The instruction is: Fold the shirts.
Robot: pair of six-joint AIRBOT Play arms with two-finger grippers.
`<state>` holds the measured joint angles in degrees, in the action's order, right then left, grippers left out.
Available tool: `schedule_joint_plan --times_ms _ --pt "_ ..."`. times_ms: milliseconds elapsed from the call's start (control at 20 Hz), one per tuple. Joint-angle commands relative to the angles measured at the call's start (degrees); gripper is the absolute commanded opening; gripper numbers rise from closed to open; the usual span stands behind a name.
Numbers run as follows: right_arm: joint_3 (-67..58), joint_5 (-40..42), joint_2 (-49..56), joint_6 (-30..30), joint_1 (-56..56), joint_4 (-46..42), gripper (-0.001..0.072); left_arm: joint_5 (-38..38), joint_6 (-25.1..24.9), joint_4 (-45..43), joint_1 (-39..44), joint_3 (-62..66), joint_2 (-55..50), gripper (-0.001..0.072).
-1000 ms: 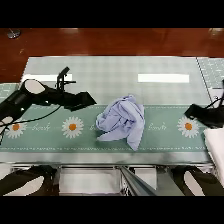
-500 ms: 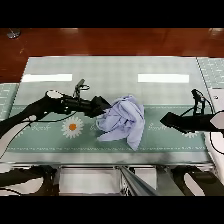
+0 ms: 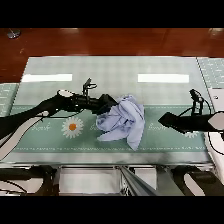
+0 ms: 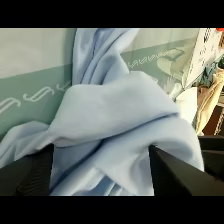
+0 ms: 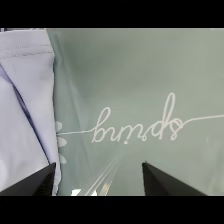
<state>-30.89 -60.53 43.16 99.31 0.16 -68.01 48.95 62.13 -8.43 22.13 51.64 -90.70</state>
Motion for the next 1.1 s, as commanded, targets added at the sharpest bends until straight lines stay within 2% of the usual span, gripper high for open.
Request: schedule_joint_plan --times_ms 0,50,200,300,450,700,750,800,850,900,950,1050 --pt "0.09 -0.13 0.02 0.02 0.07 0.31 0.0621 3.37 -0.07 -1.79 0.55 3.02 -1.88 0.0307" --pt "0.35 -0.55 0.02 -0.52 0.07 1.18 0.0621 5.29 -2.78 -3.26 0.42 4.13 -1.84 0.0023" --pt "3.48 -1.75 0.02 -3.08 2.45 6.34 0.0621 10.91 -3.96 -6.97 -0.81 7.58 -1.68 0.0021" --pt "5.55 -0.24 0.02 -2.69 7.78 8.59 0.0621 11.74 -2.10 -11.10 -1.40 9.44 -1.27 0.0021" --pt "6.56 5.66 2.56 0.90 17.44 9.62 0.0621 11.76 0.15 -14.75 -1.51 10.97 -1.03 0.0021" --pt "4.07 19.06 16.35 -1.55 24.83 18.56 0.0617 12.76 0.15 -14.75 -1.44 11.02 -1.03 0.0021" --pt "2.84 19.61 19.08 -3.54 24.81 20.04 0.0528 13.40 0.13 -14.75 -1.44 11.02 -1.01 0.0021" --pt "1.16 19.39 21.68 -5.97 24.81 21.11 0.0300 13.88 0.07 -14.75 -1.44 11.02 -0.72 0.0021" --pt "-0.90 17.79 23.45 -9.31 24.81 21.68 0.0019 13.94 0.02 -14.75 -1.57 11.13 0.22 0.0021" --pt "-4.07 14.71 24.17 -12.15 24.24 20.52 0.0017 14.05 0.04 -14.75 -2.03 11.67 1.73 0.0021" --pt "-8.35 11.47 23.74 -12.28 22.86 17.09 0.0017 14.84 -0.15 -14.75 -3.13 13.11 3.63 0.0021" --pt "-20.39 6.23 21.09 -8.52 17.92 8.50 0.0016 17.75 -1.60 -14.78 -6.93 19.37 7.78 0.0021"
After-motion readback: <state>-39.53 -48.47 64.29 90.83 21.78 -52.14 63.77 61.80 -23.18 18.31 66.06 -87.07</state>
